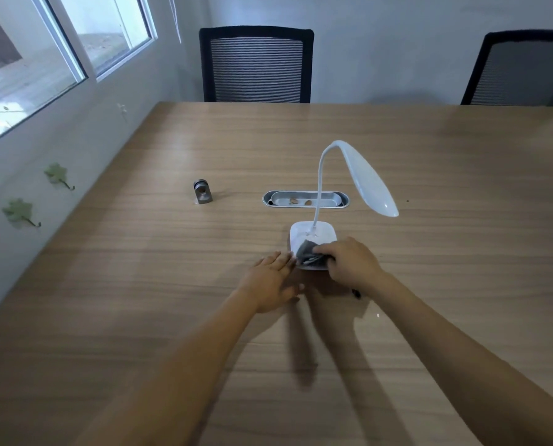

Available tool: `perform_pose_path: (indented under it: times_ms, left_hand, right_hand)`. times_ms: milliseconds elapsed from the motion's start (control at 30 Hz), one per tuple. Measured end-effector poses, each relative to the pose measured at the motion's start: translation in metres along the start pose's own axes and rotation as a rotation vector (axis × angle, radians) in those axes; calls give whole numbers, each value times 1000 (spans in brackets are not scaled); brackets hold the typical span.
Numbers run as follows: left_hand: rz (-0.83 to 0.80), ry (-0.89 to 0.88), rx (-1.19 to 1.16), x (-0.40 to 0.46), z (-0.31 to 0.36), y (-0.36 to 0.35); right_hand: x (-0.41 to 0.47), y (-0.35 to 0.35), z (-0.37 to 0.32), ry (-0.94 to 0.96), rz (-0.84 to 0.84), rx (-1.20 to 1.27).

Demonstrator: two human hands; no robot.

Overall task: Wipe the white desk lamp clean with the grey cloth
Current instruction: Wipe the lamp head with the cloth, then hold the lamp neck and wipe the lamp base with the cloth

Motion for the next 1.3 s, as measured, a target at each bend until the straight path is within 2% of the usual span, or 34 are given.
perform_pose_path:
  times_ms: [100, 200, 300, 367, 433, 533, 633, 667, 767, 833, 933, 1067, 1133, 1233, 1300]
  left_hand:
    - [1, -29, -18, -1, -4, 0]
    - [117, -38, -95, 6, -10, 12]
    - [246, 61, -331, 25, -12, 34]
    - [264, 177, -535, 40, -8, 51]
    - [282, 202, -666, 55, -1, 70]
    - [301, 130, -682, 75, 15, 102]
    - [313, 118, -727, 87, 24, 126]
    - [336, 127, -712, 86, 25, 132]
    - [394, 141, -743, 84, 23, 139]
    - [377, 141, -762, 84, 22, 142]
    - [328, 133, -854, 87, 23, 150]
    - [329, 170, -863, 92, 26, 156]
    - [341, 174, -841, 90, 27, 158]
    - [380, 181, -812, 89, 26, 157]
    - [390, 178, -768, 88, 26, 157]
  right_hand:
    - [-4, 19, 21, -52, 128, 96]
    - [0, 27, 32, -105, 233, 71]
    - [-3, 15, 31, -20, 85, 41]
    - [-13, 9, 31, 73, -10, 48]
    - [-19, 12, 34, 124, 1, 46]
    - [-16, 21, 40, 100, 98, -26]
    - [-7, 22, 31, 78, 270, -28]
    - [-5, 19, 26, 86, 273, -13]
    - [-8, 8, 12, 168, 146, -39]
    - [-21, 5, 5, 301, 172, -83]
    - [-38, 6, 1, 420, 118, -127]
    - [-25, 27, 5, 331, 389, -110]
    - [-13, 26, 1, 268, 446, -135]
    - [0, 7, 1, 193, 195, -151]
    - [-12, 0, -3, 269, 177, -168]
Point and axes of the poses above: each hand's wrist, its own x-axis towards the middle knuckle, its own y-axis out of the back of the hand, z = x × y, the point moved 3 cm from there along x, towards the middle knuckle, and after that the axes turned 7 degrees about y, right-handed, at the moved point
